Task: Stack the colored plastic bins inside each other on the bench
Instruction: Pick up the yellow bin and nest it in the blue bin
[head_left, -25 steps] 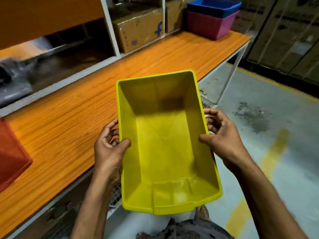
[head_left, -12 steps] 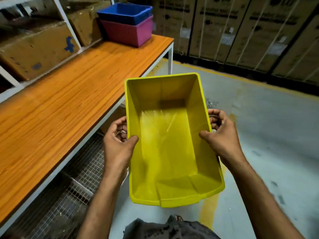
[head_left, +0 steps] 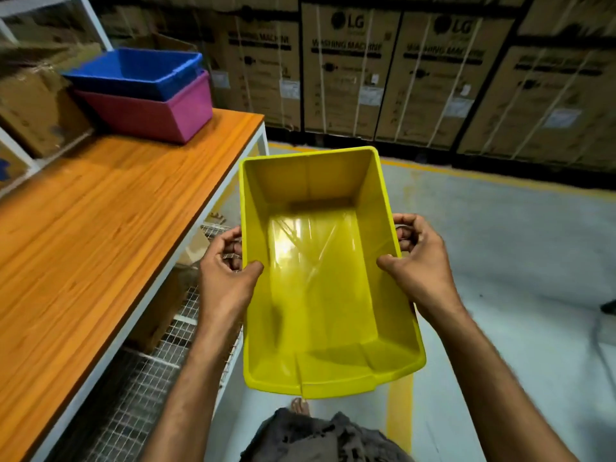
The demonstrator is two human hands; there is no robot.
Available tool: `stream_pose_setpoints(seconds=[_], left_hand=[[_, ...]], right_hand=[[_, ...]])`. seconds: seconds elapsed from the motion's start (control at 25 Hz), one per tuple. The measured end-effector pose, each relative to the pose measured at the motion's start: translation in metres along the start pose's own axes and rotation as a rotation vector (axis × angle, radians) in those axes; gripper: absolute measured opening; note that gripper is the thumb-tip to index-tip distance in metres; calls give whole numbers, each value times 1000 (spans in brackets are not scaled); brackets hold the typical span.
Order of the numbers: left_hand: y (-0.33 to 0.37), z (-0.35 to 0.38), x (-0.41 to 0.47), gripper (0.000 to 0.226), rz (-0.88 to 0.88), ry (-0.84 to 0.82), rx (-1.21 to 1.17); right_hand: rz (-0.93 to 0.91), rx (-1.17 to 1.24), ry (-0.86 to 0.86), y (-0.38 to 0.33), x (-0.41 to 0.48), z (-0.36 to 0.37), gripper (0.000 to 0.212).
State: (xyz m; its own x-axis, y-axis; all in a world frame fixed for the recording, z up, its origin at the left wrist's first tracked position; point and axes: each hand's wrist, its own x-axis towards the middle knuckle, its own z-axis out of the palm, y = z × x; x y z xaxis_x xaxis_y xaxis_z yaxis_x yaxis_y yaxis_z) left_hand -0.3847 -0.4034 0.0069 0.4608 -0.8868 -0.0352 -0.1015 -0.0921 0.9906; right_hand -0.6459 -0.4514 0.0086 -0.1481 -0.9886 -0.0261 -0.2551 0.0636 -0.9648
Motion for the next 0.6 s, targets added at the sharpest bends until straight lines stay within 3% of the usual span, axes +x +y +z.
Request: stream_pose_setpoints(seconds=[0.28,0.48,0.6], left_hand=[[20,54,155,54,-91,-168,55],[24,112,237,53,-42,-81,37],[30,149,295,52,5,25,13]], right_hand=[[144,67,-16,-18,144,19,54],[109,96,-62,-20,248,28,56],[41,70,-181,-31,332,28,60]])
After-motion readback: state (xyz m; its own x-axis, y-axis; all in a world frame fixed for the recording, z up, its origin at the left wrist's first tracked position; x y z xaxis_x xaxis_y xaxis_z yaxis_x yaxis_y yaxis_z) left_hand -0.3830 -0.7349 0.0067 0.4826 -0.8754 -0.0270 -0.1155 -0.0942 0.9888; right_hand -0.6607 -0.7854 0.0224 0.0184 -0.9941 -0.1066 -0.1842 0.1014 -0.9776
